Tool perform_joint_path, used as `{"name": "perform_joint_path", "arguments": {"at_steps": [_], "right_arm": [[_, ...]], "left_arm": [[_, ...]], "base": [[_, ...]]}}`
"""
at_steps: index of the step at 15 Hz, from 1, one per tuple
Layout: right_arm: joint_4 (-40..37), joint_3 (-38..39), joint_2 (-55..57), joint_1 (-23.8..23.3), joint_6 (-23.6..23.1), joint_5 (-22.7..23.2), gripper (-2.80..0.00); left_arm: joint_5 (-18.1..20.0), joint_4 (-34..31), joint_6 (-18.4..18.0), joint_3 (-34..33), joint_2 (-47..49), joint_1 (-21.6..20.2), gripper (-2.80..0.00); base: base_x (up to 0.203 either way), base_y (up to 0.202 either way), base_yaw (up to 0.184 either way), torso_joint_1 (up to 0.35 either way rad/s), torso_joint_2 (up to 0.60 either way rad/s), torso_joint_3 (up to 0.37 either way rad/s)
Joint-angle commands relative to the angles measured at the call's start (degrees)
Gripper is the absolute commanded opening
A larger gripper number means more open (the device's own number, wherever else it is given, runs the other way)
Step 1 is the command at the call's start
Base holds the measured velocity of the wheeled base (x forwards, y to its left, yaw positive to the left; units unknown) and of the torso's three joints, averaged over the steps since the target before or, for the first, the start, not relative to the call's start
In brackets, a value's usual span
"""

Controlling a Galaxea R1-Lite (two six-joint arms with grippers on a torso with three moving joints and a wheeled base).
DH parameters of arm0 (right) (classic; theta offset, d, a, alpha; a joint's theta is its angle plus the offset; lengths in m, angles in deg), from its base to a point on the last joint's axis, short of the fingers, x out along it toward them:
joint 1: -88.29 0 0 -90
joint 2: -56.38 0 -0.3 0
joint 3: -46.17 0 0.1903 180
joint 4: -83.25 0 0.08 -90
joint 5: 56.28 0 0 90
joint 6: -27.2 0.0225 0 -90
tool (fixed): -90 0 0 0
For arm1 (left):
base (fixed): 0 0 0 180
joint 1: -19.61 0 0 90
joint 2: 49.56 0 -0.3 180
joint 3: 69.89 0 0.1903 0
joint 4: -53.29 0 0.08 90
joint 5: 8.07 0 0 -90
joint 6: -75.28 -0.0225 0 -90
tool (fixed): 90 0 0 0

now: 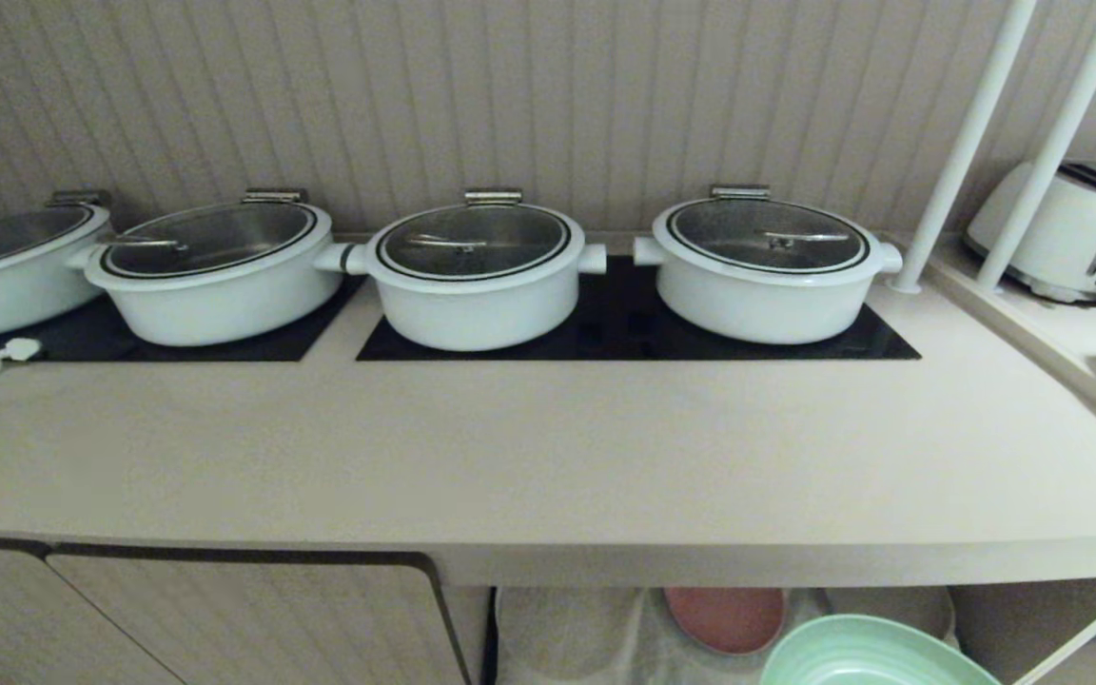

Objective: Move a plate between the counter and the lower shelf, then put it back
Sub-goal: Put the plate in the cupboard

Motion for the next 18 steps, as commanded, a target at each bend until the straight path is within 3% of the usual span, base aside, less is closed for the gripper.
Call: {"name": "perform_joint_path", "arguments": {"at_steps": [1,18], "right_arm": [[-0.2,0.0,0.0,0.2,0.1,0.1,-2.8],[-0.2,0.5,-0.1,0.1,0.0,0.1,-2.8]], "left_arm": [[0.0,0.0,0.0,0.0,0.0,0.0,-2.8],[0.0,0.0,0.0,0.0,0.0,0.0,-2.8]], "base": [[0.0,0.0,0.0,-0.154,0.33,0.176],[0.0,0.0,0.0,-0.216,0.48,0.26]]}}
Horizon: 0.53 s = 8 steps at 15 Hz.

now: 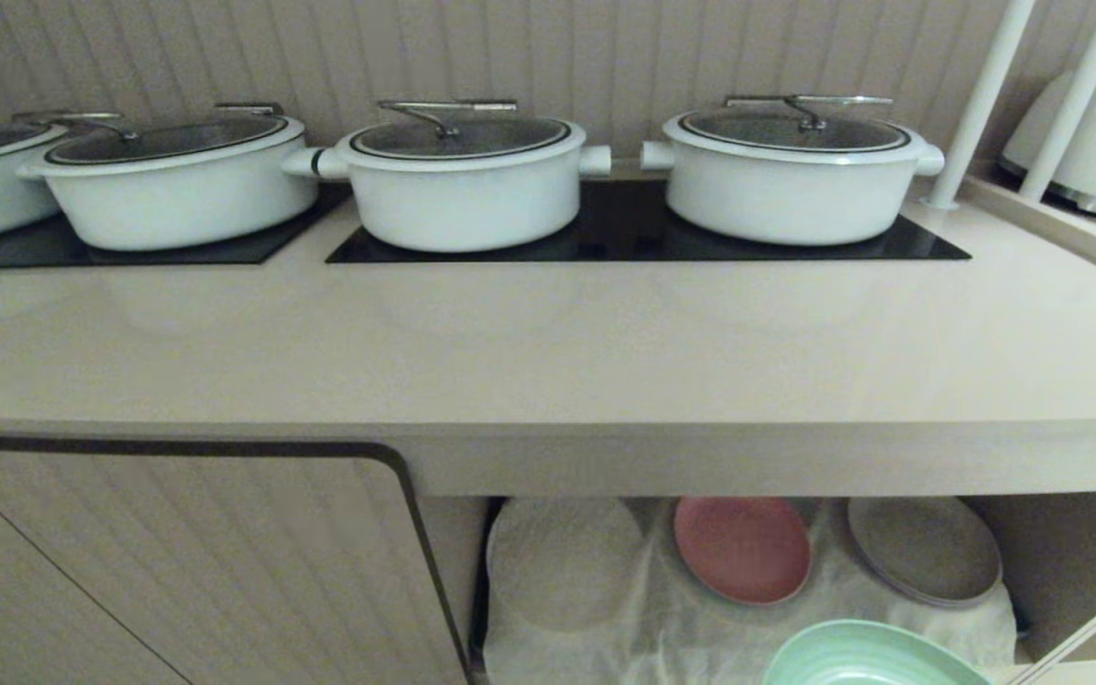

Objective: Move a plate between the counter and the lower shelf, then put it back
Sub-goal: Put the plate in the cupboard

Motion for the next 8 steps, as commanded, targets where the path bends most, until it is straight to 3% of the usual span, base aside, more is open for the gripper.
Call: {"name": "perform_joint_path", "arguments": {"at_steps": [1,8], "right_arm": [[-0.2,0.1,0.0,0.0,0.1,0.1,-2.8],[-0.2,0.1,-0.1,0.0,0.1,0.1,-2.8]], "left_arm": [[0.0,0.0,0.1,0.0,0.0,0.0,-2.8],[0.0,0.0,0.0,0.0,0.0,0.0,-2.8]], "base": [[0.0,0.0,0.0,-0.217,0.5,0.29],[0.0,0.0,0.0,-0.202,0.5,0.285]]}}
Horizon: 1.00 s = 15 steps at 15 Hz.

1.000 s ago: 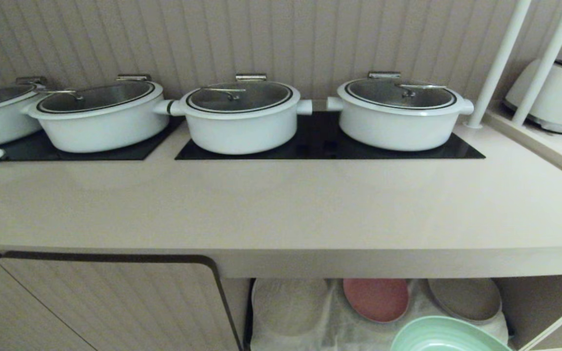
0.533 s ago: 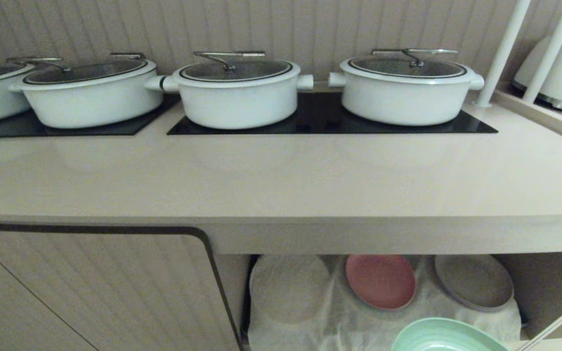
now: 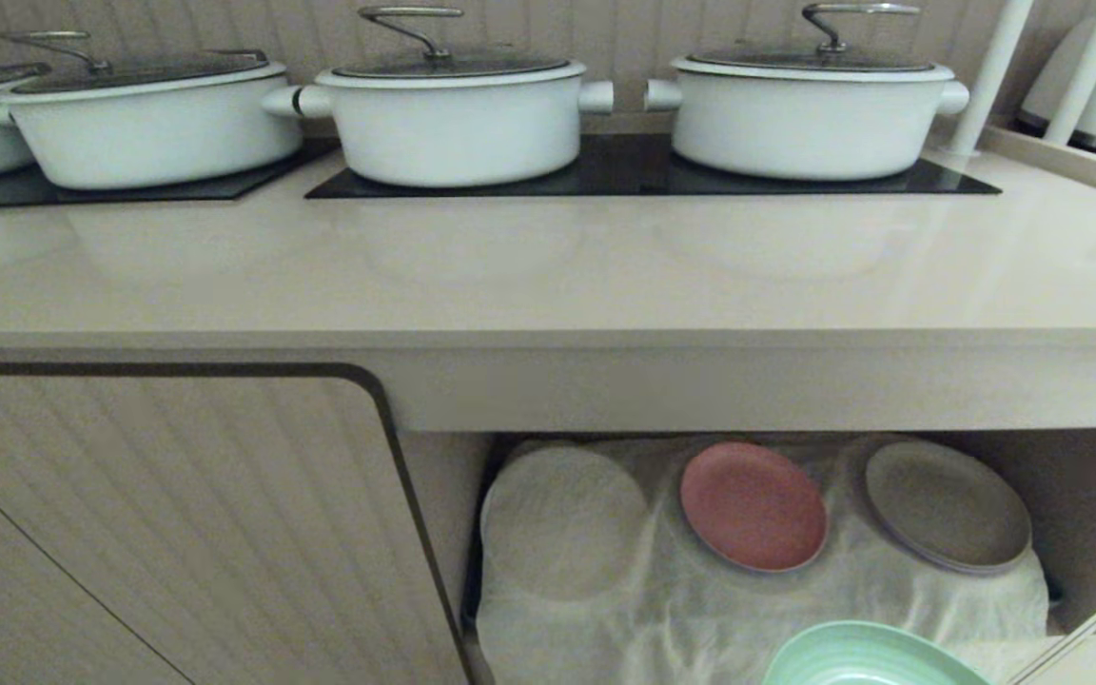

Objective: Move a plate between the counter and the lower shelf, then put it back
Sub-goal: Put the plate in the cupboard

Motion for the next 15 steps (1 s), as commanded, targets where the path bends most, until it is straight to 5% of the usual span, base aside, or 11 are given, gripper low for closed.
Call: {"name": "perform_joint_path", "arguments": {"at_steps": [1,10,15], "right_arm": [[-0.1,0.0,0.0,0.0,0.1,0.1,-2.8],[-0.2,0.0,-0.2,0.0,0.1,0.1,-2.8],[-0.2,0.0,-0.2,0.0,0.0,0.1,-2.8]], "left_arm": [[0.0,0.0,0.1,0.0,0.0,0.0,-2.8],[0.0,0.0,0.1,0.0,0.0,0.0,-2.8],[0.0,0.0,0.1,0.0,0.0,0.0,-2.8]], "base": [[0.0,0.0,0.0,-0.178,0.47,0.29],[0.0,0.0,0.0,-0.148,0.46,0.302],[0.0,0.0,0.0,-0.022,0.12,0.087]]}}
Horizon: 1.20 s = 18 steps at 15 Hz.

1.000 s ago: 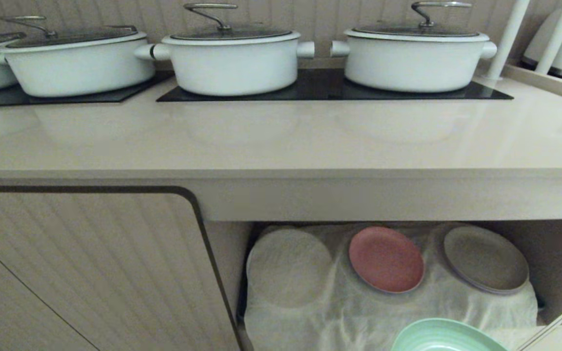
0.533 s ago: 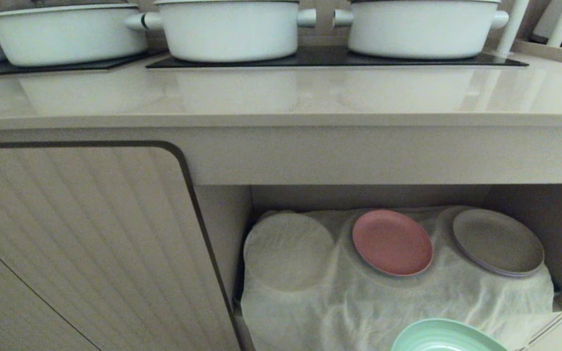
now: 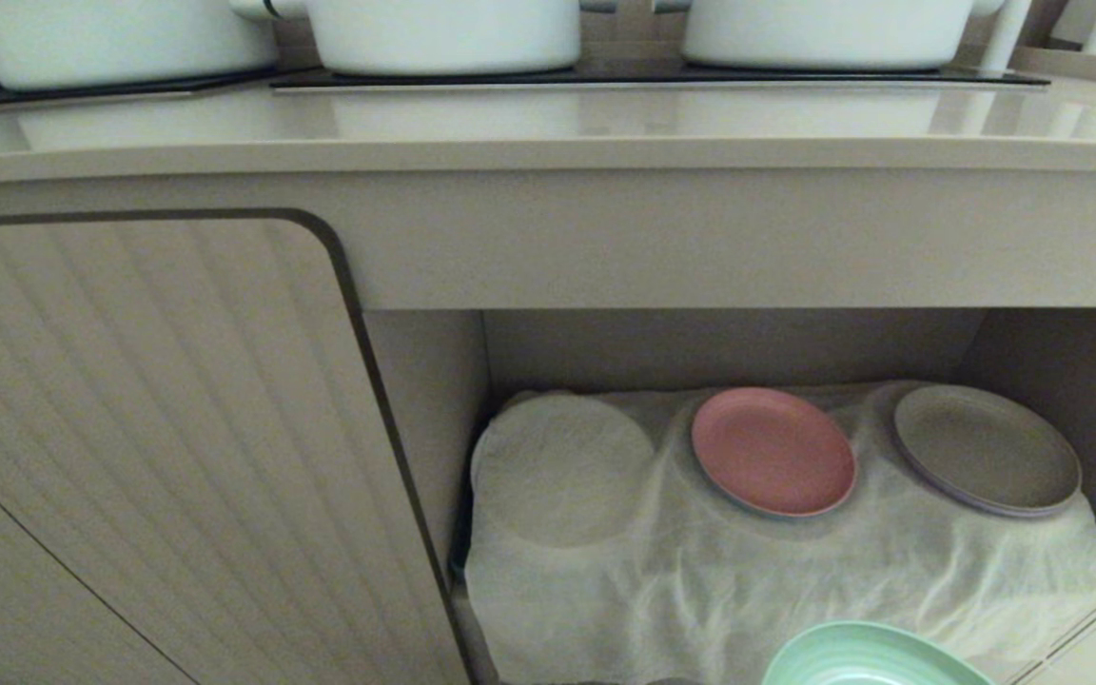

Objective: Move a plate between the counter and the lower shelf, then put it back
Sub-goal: Put the plate in the cupboard

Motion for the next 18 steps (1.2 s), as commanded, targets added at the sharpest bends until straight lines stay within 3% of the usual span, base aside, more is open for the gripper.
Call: {"name": "perform_joint_path", "arguments": {"at_steps": [1,18], "right_arm": [[-0.2,0.0,0.0,0.0,0.1,0.1,-2.8],[0.6,-0.7,0.3,0.0,0.2,-0.1,-2.8]], "left_arm": [[0.0,0.0,0.1,0.0,0.0,0.0,-2.8],[0.0,0.0,0.0,0.0,0.0,0.0,-2.8]], "base": [[0.0,0.0,0.0,0.0,0.0,0.0],[0.0,0.0,0.0,0.0,0.0,0.0]]}}
